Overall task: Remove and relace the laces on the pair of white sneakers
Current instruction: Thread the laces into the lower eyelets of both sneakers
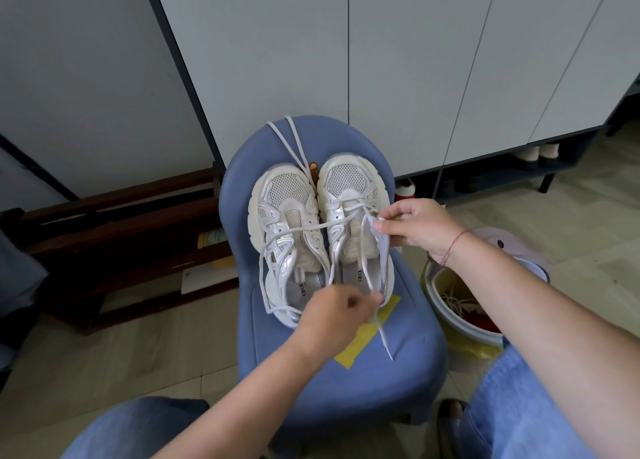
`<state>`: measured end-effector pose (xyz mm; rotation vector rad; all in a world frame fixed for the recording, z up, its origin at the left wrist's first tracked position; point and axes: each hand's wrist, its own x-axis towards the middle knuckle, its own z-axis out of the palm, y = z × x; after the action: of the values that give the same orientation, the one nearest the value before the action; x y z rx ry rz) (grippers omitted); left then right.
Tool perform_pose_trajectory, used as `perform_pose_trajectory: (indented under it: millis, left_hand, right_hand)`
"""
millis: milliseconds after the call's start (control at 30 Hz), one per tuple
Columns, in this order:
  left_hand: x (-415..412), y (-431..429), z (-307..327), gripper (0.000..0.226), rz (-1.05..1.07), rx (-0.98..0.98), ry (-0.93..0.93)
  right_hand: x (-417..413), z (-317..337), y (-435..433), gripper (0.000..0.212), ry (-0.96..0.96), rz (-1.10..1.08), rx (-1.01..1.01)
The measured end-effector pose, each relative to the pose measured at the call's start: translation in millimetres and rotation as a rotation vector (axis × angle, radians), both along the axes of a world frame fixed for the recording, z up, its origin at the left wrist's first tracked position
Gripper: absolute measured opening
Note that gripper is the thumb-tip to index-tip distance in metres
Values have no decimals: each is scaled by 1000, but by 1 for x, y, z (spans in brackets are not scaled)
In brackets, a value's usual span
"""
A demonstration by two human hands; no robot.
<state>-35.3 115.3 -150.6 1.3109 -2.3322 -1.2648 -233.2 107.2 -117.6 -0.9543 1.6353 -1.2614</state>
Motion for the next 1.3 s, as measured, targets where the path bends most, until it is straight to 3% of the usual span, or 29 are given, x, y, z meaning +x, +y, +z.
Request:
perform_pose_trajectory:
  millis: [100, 267, 433, 633, 867, 1000, 1167, 1300]
  left_hand:
    - [-17, -4, 4, 16, 240, 163, 273]
    - [-31, -11, 11, 23, 393, 568, 480]
    - [-27, -13, 12, 19, 323, 604, 534]
    - [-14, -5, 14, 19, -74, 517, 255]
    - [-4, 27, 7, 22, -569, 596, -94]
    - [-7, 39, -1, 19, -607, 605, -139]
    - [-10, 37, 2, 7, -557, 685, -61]
    - [-5, 6, 11, 18, -421, 409, -116]
  right_hand:
    - [0, 1, 0, 9, 6, 2, -2]
    - [1, 1, 1, 9, -2, -1, -6]
    - [0, 0, 0, 12, -6, -2, 0]
    - [1, 1, 1, 11, -25, -14, -1]
    - [2, 3, 1, 11, -23, -19, 11]
    - [2, 3, 1, 10, -22, -16, 7]
    - [2, 3, 2, 11, -33, -17, 4]
    - [2, 2, 1, 10, -28, -17, 1]
